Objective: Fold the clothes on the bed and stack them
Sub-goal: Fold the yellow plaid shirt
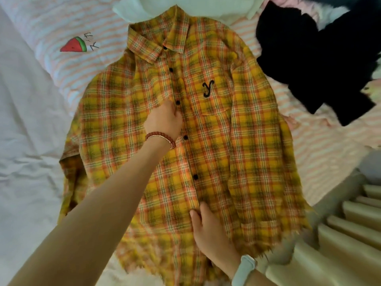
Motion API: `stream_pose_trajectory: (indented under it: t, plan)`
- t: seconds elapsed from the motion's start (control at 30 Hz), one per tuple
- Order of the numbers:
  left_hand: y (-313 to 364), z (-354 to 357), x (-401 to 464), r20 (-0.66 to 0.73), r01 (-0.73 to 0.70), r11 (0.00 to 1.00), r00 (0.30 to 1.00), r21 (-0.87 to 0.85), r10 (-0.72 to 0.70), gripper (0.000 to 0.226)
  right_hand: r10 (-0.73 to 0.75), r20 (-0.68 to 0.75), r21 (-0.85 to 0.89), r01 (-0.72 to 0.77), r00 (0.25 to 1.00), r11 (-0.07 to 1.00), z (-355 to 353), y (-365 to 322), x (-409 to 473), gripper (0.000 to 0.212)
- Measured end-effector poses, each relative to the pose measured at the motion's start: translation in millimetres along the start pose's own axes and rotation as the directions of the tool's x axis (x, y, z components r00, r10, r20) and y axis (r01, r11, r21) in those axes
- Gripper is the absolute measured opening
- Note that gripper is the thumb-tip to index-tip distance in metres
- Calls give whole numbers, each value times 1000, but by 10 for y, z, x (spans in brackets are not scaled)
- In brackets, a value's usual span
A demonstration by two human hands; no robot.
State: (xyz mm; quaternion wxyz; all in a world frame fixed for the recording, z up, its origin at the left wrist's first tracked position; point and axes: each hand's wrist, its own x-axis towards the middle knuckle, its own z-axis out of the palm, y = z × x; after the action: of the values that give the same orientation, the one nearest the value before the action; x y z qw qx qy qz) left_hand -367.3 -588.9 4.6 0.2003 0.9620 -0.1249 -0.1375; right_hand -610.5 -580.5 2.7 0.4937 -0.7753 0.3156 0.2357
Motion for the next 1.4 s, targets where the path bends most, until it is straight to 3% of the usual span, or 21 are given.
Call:
stream_pose_trajectory:
  t: [0.13,0.27,0.4,0.47,0.53,0.67,0.73,0.8,0.87,0.93,1.03,1.13,1.2,1.27,1.33,1.4]
  plan:
    - [49,163,-28,104,-55,988,994,143,40,35,-12,-138,70,22,990,997,-49,198,-23,14]
    - [-150,321,-252,215,-155,978,969,140,123,53,59,19,19,-59,998,998,-2,433,-65,43]
    - [-401,395,-560,291,-306,948,918,84,271,62,89,222,243,-143,971,959,-45,509,-142,49]
    - [-493,431,-716,293,-346,920,913,185,284,68,112,400,229,-218,910,949,-95,551,-204,46]
    - [-524,455,-859,259,-352,896,923,272,284,70,143,509,106,-227,849,968,-118,622,-302,38]
    - [-512,541,-1054,241,-334,879,935,341,261,72,173,522,30,-220,835,975,-180,809,-463,32]
    - [-522,599,-1094,264,-337,848,933,409,243,72,212,479,-57,-211,852,976,-249,892,-509,22]
    - [-523,632,-1109,267,-331,831,936,446,230,72,225,391,-276,-120,892,954,-309,982,-551,14]
    - [-491,628,-1140,249,-326,838,939,438,235,70,148,245,-387,-44,958,921,-357,1014,-597,14]
    - [-441,612,-1223,255,-348,845,931,407,260,67,-11,-4,-349,9,1000,937,-431,976,-617,14]
    - [-340,635,-1417,312,-385,839,910,385,274,64,-213,-403,-362,58,890,930,-664,886,-523,19]
    - [-145,639,-1491,261,-293,920,939,262,224,53,-110,-657,-228,-57,746,972,-997,798,-255,29]
    - [63,632,-1455,229,-250,959,949,129,217,44,85,-691,-39,-155,718,987,-1247,790,-37,38]
    - [328,660,-1382,291,-170,979,937,-110,195,41,221,-623,77,-222,750,972,-1465,842,146,48]
    - [537,664,-1307,420,69,930,903,-361,96,44,266,-505,108,-246,821,963,-1529,835,248,52]
    - [744,718,-1212,486,318,820,872,-476,-56,49,207,-379,35,-210,902,977,-1579,861,318,51]
